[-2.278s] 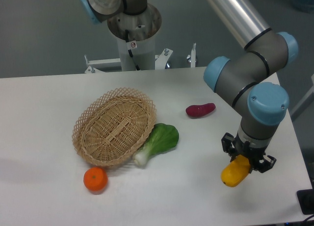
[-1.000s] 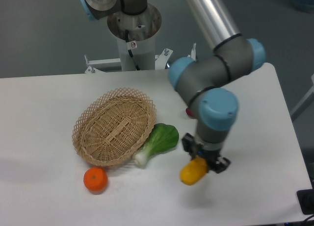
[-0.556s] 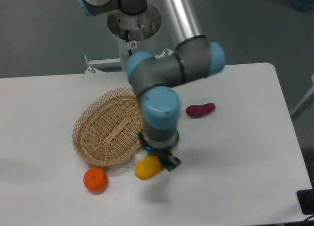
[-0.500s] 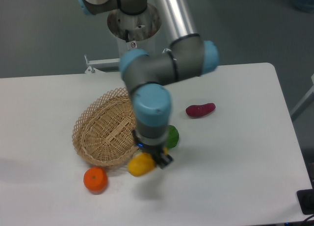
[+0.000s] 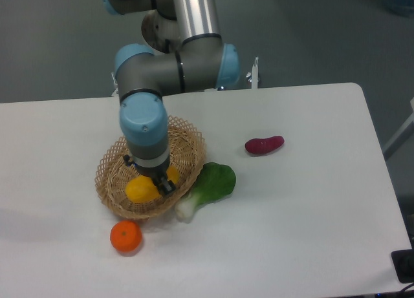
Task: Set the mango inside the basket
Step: 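Open the gripper to release the mango inside the basket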
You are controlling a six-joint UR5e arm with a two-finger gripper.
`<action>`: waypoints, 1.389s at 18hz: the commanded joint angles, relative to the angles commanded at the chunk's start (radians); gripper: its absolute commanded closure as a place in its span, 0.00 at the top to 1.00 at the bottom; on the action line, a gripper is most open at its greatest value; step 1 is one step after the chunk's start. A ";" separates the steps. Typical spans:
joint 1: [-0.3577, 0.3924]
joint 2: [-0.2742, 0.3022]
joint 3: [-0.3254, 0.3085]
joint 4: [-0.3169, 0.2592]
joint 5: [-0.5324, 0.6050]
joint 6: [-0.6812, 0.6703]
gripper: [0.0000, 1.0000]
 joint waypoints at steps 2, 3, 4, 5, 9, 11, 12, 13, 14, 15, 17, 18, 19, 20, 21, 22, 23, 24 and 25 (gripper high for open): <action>-0.011 -0.002 -0.017 0.002 0.003 0.000 0.50; -0.012 0.000 -0.023 0.002 0.003 0.000 0.50; -0.012 0.000 -0.023 0.002 0.002 0.000 0.51; -0.014 0.000 -0.023 0.002 0.000 0.000 0.56; -0.022 -0.002 -0.023 0.003 0.002 0.000 0.91; -0.022 -0.002 -0.022 0.005 0.006 -0.002 1.00; -0.020 -0.002 -0.020 0.005 0.008 -0.002 1.00; -0.020 0.002 -0.017 0.005 0.009 -0.002 1.00; -0.019 0.005 -0.014 0.005 0.009 -0.002 1.00; -0.012 0.005 -0.005 0.003 0.011 -0.002 1.00; 0.027 0.005 0.024 0.003 0.012 0.002 1.00; 0.082 0.005 0.059 0.005 0.011 0.011 1.00; 0.106 0.002 0.081 0.005 0.009 0.012 1.00; 0.129 -0.005 0.102 0.006 0.011 0.014 1.00; 0.150 -0.018 0.127 0.005 0.011 0.017 1.00; 0.175 -0.035 0.147 0.005 0.011 0.031 1.00; 0.210 -0.052 0.176 0.005 0.011 0.060 1.00; 0.230 -0.066 0.195 0.002 0.011 0.080 1.00; 0.251 -0.078 0.216 0.002 0.011 0.093 1.00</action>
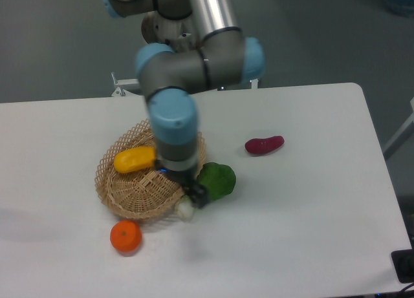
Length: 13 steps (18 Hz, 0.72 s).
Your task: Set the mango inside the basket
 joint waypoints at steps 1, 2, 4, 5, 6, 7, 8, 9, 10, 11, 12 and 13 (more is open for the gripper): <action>0.018 -0.014 0.020 0.003 0.000 0.015 1.00; 0.038 -0.028 0.041 -0.001 0.000 0.034 1.00; 0.080 -0.049 0.086 -0.006 0.000 0.066 1.00; 0.098 -0.060 0.104 -0.008 0.000 0.083 1.00; 0.117 -0.078 0.124 -0.009 0.000 0.109 1.00; 0.135 -0.092 0.149 -0.018 0.000 0.133 1.00; 0.153 -0.104 0.173 -0.021 0.000 0.150 1.00; 0.178 -0.117 0.193 -0.028 0.000 0.163 1.00; 0.196 -0.129 0.215 -0.040 0.000 0.173 1.00; 0.210 -0.144 0.241 -0.057 0.000 0.187 1.00; 0.224 -0.153 0.264 -0.080 0.000 0.199 1.00; 0.235 -0.164 0.284 -0.095 0.000 0.207 1.00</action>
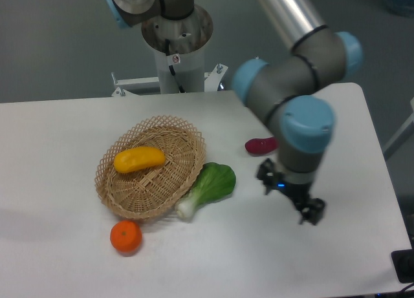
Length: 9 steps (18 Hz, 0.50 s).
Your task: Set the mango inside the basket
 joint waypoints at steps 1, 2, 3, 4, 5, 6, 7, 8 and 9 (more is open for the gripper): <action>0.009 -0.009 0.012 -0.003 0.000 0.009 1.00; 0.021 -0.020 0.016 -0.003 0.003 0.020 1.00; 0.028 -0.023 0.017 0.003 0.008 0.029 1.00; 0.032 -0.026 0.019 0.004 0.008 0.040 1.00; 0.040 -0.029 0.022 0.004 0.006 0.051 1.00; 0.042 -0.032 0.022 0.007 0.008 0.058 1.00; 0.042 -0.037 0.025 0.009 0.008 0.061 1.00; 0.042 -0.038 0.026 0.011 0.008 0.061 1.00; 0.040 -0.043 0.025 0.014 0.009 0.061 1.00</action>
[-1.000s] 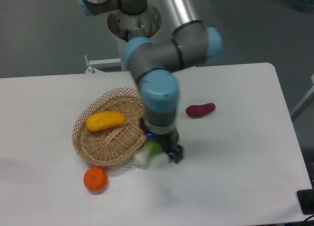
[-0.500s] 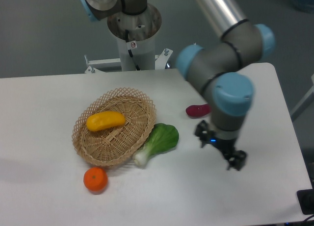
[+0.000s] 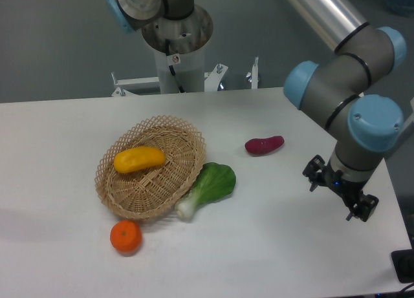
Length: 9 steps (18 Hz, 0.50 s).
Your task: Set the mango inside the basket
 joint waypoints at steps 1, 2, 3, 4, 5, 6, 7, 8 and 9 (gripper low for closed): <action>0.000 0.000 -0.002 0.003 0.003 0.002 1.00; 0.002 0.000 -0.002 0.008 0.005 0.012 1.00; 0.002 0.000 -0.003 0.011 0.005 0.015 1.00; 0.002 -0.002 -0.003 0.011 0.005 0.015 1.00; 0.002 0.000 -0.003 0.011 0.005 0.017 1.00; 0.002 0.000 -0.003 0.011 0.005 0.015 1.00; 0.000 0.000 -0.005 0.011 0.005 0.015 1.00; 0.002 0.000 -0.005 0.011 0.005 0.015 1.00; 0.002 0.000 -0.006 0.011 0.005 0.015 1.00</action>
